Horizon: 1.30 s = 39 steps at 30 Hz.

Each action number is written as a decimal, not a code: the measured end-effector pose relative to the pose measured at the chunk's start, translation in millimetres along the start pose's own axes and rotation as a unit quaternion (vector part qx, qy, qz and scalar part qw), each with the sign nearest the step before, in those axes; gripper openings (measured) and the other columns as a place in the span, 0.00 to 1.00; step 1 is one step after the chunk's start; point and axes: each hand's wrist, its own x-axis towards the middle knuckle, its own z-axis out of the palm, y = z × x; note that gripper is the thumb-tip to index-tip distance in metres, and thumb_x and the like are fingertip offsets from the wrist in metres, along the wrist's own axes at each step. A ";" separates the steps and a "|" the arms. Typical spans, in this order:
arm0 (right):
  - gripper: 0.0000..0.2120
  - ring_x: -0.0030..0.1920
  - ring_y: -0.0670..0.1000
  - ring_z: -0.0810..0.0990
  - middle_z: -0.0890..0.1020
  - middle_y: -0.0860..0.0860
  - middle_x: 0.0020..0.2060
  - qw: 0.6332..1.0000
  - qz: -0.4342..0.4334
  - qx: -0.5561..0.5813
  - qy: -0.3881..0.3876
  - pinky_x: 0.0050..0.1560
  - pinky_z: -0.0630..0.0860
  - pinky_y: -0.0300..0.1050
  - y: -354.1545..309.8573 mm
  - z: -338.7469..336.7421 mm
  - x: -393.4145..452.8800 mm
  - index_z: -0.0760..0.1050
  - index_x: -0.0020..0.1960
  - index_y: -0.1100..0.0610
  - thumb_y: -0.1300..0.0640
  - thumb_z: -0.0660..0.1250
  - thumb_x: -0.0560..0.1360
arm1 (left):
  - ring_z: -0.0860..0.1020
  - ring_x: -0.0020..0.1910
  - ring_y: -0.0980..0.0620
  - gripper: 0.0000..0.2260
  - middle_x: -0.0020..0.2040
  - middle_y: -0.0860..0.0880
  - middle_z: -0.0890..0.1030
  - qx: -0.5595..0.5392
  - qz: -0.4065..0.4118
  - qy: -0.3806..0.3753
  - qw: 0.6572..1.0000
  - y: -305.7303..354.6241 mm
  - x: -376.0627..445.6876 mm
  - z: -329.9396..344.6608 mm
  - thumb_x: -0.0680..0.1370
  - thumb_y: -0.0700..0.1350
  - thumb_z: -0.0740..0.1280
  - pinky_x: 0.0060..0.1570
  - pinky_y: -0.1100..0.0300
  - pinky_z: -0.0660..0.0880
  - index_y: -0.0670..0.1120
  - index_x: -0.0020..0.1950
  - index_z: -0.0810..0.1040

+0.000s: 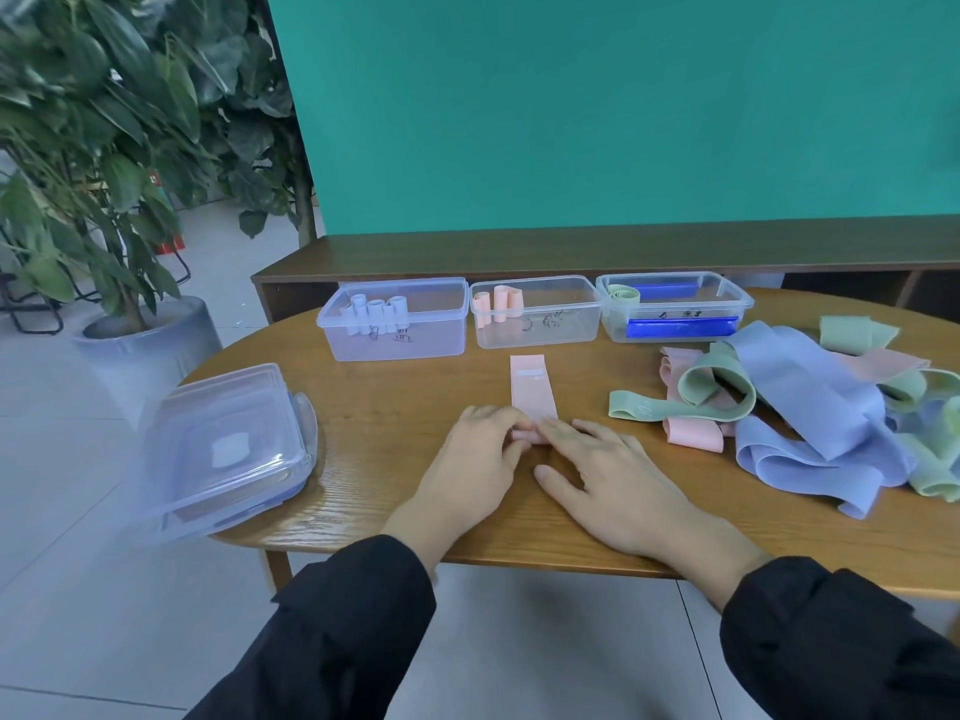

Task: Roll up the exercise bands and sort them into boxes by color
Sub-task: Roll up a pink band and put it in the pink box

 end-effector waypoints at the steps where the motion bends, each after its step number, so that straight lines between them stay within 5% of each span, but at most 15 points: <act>1: 0.29 0.79 0.47 0.55 0.62 0.41 0.79 1.000 -0.001 0.002 0.000 0.78 0.54 0.53 0.2 -0.2 0.1 0.53 0.82 0.43 0.37 0.50 0.83 | 0.74 0.53 0.53 0.06 0.51 0.53 0.82 -0.008 -0.007 0.001 1.000 1.0 1.7 -0.6 0.80 0.40 0.69 0.57 0.58 0.73 0.47 0.55 0.82; 6: 0.24 0.78 0.45 0.58 0.65 0.39 0.77 0.998 -0.001 0.061 0.018 0.78 0.54 0.50 4.9 -0.6 -0.1 0.59 0.80 0.43 0.42 0.51 0.84 | 0.76 0.50 0.52 0.06 0.42 0.62 0.73 -0.006 -0.025 0.006 1.000 7.4 -2.0 -6.6 0.80 0.37 0.69 0.54 0.59 0.74 0.45 0.53 0.84; 10: 0.22 0.78 0.43 0.56 0.64 0.37 0.77 0.996 -0.023 0.082 -0.009 0.78 0.51 0.46 11.7 -3.2 6.0 0.63 0.78 0.43 0.48 0.48 0.86 | 0.75 0.45 0.58 0.06 0.45 0.53 0.77 -0.014 -0.063 0.006 0.998 5.3 -16.4 -11.6 0.79 0.40 0.70 0.48 0.74 0.68 0.51 0.52 0.84; 14: 0.22 0.78 0.40 0.54 0.62 0.36 0.77 0.995 -0.059 0.060 -0.052 0.77 0.47 0.41 18.0 -5.7 16.8 0.64 0.78 0.42 0.50 0.45 0.87 | 0.75 0.42 0.59 0.07 0.42 0.57 0.75 -0.011 -0.056 0.015 0.998 9.3 -31.5 -18.9 0.77 0.40 0.73 0.48 0.71 0.69 0.52 0.50 0.84; 21: 0.23 0.74 0.42 0.64 0.72 0.38 0.72 0.995 -0.083 0.049 0.001 0.75 0.60 0.47 24.6 -5.6 31.7 0.71 0.74 0.44 0.41 0.49 0.85 | 0.74 0.39 0.64 0.10 0.40 0.61 0.75 -0.023 -0.049 0.031 0.998 12.7 -39.0 -21.1 0.76 0.40 0.74 0.46 0.78 0.65 0.54 0.52 0.84; 25: 0.30 0.77 0.46 0.61 0.67 0.41 0.76 0.996 -0.075 0.035 -0.013 0.76 0.59 0.53 28.4 -4.3 47.9 0.65 0.77 0.42 0.31 0.53 0.79 | 0.72 0.44 0.68 0.10 0.46 0.63 0.84 -0.029 0.004 0.028 0.999 14.9 -44.3 -20.3 0.77 0.39 0.73 0.50 0.81 0.62 0.52 0.53 0.87; 30: 0.45 0.80 0.46 0.52 0.55 0.41 0.81 0.996 -0.046 -0.009 -0.073 0.78 0.50 0.52 24.9 -8.3 69.7 0.55 0.81 0.40 0.22 0.52 0.69 | 0.75 0.49 0.61 0.10 0.49 0.59 0.86 -0.028 0.018 0.029 0.999 9.0 -46.8 -18.1 0.75 0.39 0.74 0.52 0.81 0.62 0.52 0.52 0.88; 39: 0.39 0.81 0.46 0.51 0.53 0.41 0.81 0.998 -0.033 -0.010 -0.054 0.78 0.47 0.49 30.0 -0.5 92.5 0.55 0.81 0.40 0.25 0.51 0.74 | 0.77 0.47 0.61 0.11 0.51 0.62 0.84 -0.049 0.021 0.014 0.999 5.4 -55.2 -26.8 0.75 0.37 0.75 0.50 0.77 0.68 0.52 0.51 0.87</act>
